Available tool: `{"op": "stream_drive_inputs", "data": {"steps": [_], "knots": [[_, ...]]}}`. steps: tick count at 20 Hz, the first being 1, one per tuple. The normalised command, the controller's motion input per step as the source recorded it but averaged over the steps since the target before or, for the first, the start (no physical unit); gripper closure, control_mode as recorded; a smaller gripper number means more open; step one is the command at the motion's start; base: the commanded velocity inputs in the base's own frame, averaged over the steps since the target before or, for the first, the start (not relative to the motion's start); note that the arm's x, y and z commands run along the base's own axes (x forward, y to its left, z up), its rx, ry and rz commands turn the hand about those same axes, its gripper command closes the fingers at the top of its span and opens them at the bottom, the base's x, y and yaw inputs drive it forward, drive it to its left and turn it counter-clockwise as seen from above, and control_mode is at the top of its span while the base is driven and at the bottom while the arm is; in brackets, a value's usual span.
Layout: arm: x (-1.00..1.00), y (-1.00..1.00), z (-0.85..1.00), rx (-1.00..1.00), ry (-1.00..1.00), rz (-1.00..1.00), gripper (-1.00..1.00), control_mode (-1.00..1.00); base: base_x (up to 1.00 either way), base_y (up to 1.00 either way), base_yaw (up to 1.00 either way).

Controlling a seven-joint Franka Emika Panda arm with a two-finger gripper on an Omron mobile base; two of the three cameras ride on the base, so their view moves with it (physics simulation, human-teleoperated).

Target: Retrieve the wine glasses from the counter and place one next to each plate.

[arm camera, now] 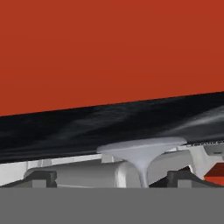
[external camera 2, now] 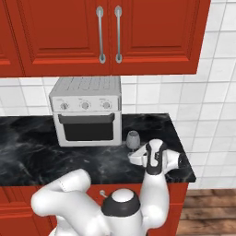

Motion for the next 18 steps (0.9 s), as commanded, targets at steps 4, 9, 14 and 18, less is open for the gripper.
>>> {"op": "stream_drive_inputs", "data": {"steps": [4, 9, 14, 18], "knots": [[0.00, 0.13, 0.00, 0.00, 0.00, -0.11, -1.00, -1.00, 0.00, 0.00, 0.00], [-0.06, 0.03, 0.05, 0.00, -0.02, -0.10, 1.00, -1.00, 0.00, 0.00, 0.00], [-0.27, 0.00, 0.37, 0.00, -0.16, -0.07, 1.00, -1.00, 0.00, 0.00, 0.00], [-0.39, 0.00, 0.40, 0.00, -0.23, -0.04, 1.00, -1.00, 0.00, 0.00, 0.00]]}}
